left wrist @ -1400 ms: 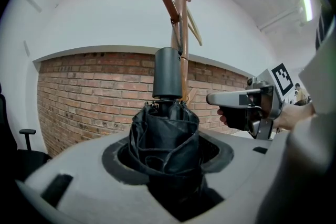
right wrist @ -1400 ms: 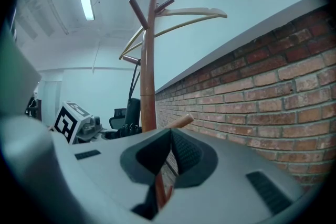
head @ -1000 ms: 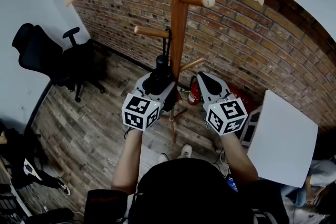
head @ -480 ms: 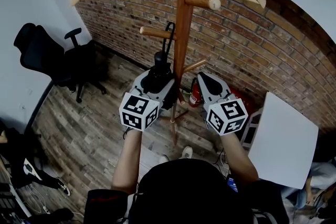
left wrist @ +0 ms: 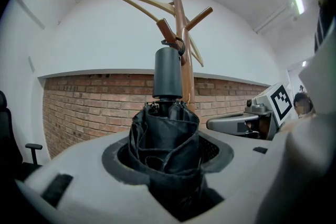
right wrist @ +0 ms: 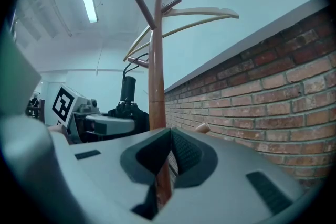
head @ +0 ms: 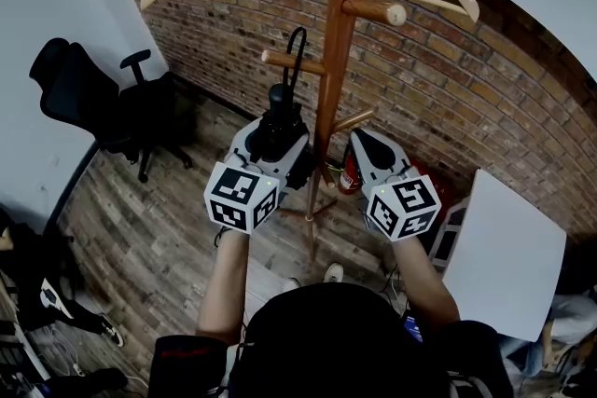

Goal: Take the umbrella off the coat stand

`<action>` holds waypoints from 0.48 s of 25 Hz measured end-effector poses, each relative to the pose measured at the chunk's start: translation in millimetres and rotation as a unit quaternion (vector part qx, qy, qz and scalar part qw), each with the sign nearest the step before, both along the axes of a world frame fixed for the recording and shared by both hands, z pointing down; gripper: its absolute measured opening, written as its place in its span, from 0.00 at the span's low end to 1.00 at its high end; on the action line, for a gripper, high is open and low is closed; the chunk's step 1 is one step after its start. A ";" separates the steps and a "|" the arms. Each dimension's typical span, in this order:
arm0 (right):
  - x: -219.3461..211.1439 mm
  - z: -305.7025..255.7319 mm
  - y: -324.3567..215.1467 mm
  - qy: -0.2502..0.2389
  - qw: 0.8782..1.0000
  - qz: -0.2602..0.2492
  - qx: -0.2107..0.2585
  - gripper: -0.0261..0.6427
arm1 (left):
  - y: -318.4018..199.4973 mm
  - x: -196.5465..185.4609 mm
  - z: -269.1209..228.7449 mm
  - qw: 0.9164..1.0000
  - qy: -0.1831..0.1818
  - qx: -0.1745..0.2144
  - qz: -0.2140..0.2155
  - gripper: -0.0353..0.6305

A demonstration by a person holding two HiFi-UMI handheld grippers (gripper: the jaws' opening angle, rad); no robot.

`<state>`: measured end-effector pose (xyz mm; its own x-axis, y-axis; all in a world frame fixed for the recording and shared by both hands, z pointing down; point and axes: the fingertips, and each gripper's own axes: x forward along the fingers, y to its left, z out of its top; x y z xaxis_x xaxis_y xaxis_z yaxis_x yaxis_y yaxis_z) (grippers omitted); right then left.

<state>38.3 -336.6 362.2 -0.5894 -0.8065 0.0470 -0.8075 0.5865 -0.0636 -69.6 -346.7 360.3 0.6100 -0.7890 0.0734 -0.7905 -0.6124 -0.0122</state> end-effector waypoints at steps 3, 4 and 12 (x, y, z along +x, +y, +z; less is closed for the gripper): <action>-3.7 -1.6 0.1 -0.001 1.000 -0.003 0.002 0.08 | 1.3 -2.9 -5.1 1.000 0.002 0.005 -0.002 0.43; -4.6 -2.1 0.2 -0.001 1.000 -0.004 0.002 0.08 | 1.6 -3.7 -6.3 1.000 0.002 0.006 -0.002 0.43; -14.5 -8.9 3.4 -0.003 1.000 -0.011 0.008 0.08 | 6.5 -13.9 -20.9 1.000 0.007 0.020 -0.011 0.43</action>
